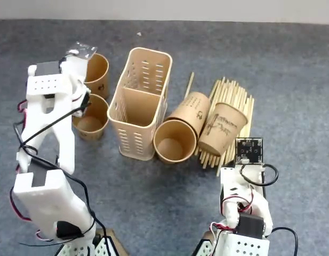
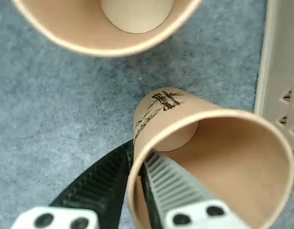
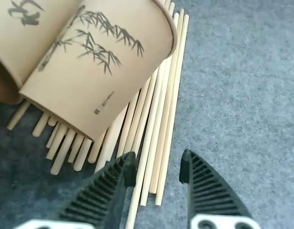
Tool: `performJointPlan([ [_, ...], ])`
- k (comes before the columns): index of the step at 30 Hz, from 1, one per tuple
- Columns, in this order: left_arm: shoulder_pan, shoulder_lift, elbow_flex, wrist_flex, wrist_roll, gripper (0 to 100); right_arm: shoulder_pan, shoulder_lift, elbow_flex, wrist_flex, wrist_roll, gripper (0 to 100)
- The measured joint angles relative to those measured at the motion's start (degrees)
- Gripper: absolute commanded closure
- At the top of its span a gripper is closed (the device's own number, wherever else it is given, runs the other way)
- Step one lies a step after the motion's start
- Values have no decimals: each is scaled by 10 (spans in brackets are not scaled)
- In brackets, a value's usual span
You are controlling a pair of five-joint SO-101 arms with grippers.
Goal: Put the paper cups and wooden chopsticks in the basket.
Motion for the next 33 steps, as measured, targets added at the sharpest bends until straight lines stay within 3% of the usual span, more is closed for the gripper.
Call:
performJointPlan([
  [6,-5,0,-152,135,-5,996,0,0,0,-8,0,835],
  [11,-9,-52,-236,164,-6,996,0,0,0,-18,0,835],
  [16,7,-177,-267,168,-4,996,-20,0,0,-18,0,835],
  [21,94,-289,-355,151,40,996,-27,0,0,-18,0,835],
  [26,200,-253,-351,81,87,996,-27,0,0,-18,0,835],
  [33,233,-113,-340,69,123,996,-27,0,0,-18,0,835],
])
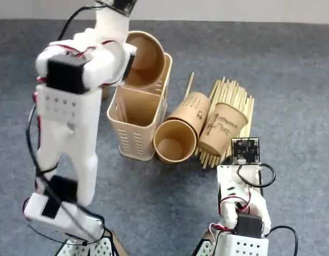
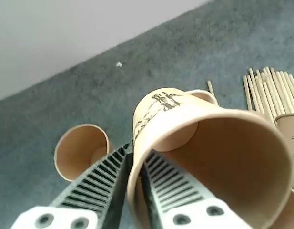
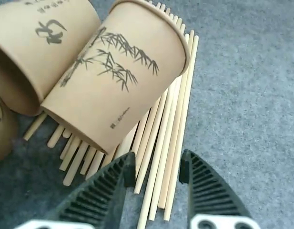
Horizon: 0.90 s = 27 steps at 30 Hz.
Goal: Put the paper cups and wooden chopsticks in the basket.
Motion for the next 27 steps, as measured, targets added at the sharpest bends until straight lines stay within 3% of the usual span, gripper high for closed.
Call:
performJointPlan([
  [6,8,44,0,17,8,990,0,0,0,0,0,835],
  [12,8,44,0,42,55,825,0,0,0,0,0,835],
  [18,-1,44,-3,42,59,829,0,0,0,0,0,835],
  [22,-47,45,-71,42,59,829,0,0,0,0,0,835],
  [27,-157,58,-162,39,59,829,0,0,0,0,0,835],
])
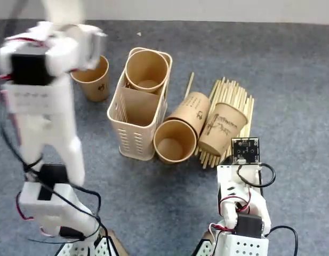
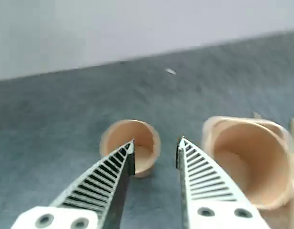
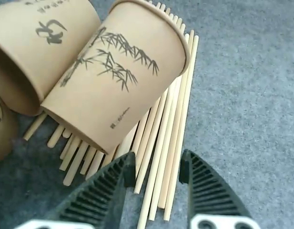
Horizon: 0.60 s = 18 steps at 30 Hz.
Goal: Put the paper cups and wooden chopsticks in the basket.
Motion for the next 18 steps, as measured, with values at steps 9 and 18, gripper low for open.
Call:
performJointPlan([
  [9,-126,196,54,-45,0,828,0,0,0,0,0,835],
  [18,-126,287,-56,-42,0,828,0,0,0,0,0,835],
])
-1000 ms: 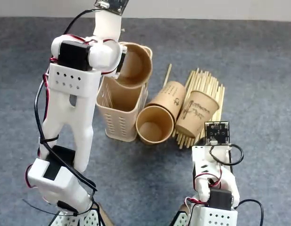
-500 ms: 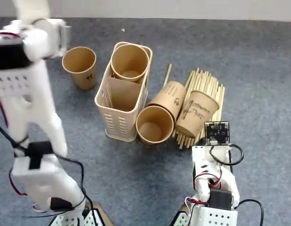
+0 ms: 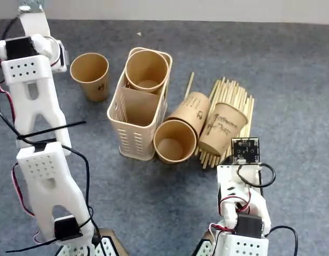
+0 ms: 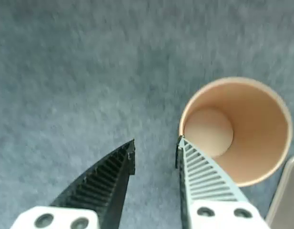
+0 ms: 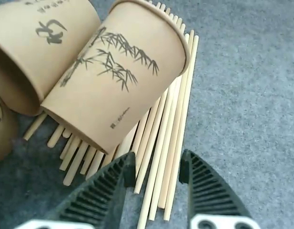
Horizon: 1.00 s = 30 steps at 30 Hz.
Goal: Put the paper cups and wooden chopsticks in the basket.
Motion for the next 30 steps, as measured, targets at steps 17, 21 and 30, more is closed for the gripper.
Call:
performJointPlan([
  [17,51,70,-52,-4,81,827,0,0,0,0,0,835],
  [21,67,70,-52,-6,84,828,0,0,0,0,0,835],
  [30,68,179,-20,-11,84,875,0,0,0,0,0,835],
])
